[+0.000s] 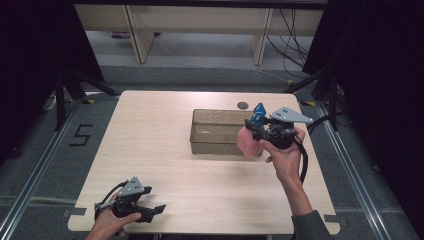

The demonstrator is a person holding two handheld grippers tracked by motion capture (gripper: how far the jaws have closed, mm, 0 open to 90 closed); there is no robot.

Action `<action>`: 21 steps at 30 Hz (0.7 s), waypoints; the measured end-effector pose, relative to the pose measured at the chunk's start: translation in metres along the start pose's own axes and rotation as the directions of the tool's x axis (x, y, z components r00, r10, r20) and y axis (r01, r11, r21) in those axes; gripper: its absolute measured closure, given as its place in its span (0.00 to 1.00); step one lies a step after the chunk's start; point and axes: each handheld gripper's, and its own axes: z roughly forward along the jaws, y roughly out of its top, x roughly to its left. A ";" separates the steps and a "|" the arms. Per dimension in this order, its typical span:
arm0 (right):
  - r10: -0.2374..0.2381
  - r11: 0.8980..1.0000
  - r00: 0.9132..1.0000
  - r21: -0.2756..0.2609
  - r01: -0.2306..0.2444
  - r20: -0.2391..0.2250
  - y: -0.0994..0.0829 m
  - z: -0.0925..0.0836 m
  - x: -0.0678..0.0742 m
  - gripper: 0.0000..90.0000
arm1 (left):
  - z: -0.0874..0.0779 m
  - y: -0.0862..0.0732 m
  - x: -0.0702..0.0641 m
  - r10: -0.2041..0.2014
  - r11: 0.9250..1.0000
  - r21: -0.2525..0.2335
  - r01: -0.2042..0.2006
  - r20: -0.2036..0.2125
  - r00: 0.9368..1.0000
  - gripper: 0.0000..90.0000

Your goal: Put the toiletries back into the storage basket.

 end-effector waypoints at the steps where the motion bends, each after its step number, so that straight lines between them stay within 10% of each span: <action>1: 0.007 1.000 1.000 0.001 -0.007 0.006 0.001 0.002 -0.001 0.59 | 0.000 0.000 0.000 -0.001 1.000 -0.003 0.001 0.001 1.000 0.17; 21: 0.062 0.998 0.995 0.015 -0.063 0.078 0.000 0.046 -0.038 0.59 | -0.001 0.000 0.002 0.019 1.000 0.021 -0.019 -0.011 1.000 0.17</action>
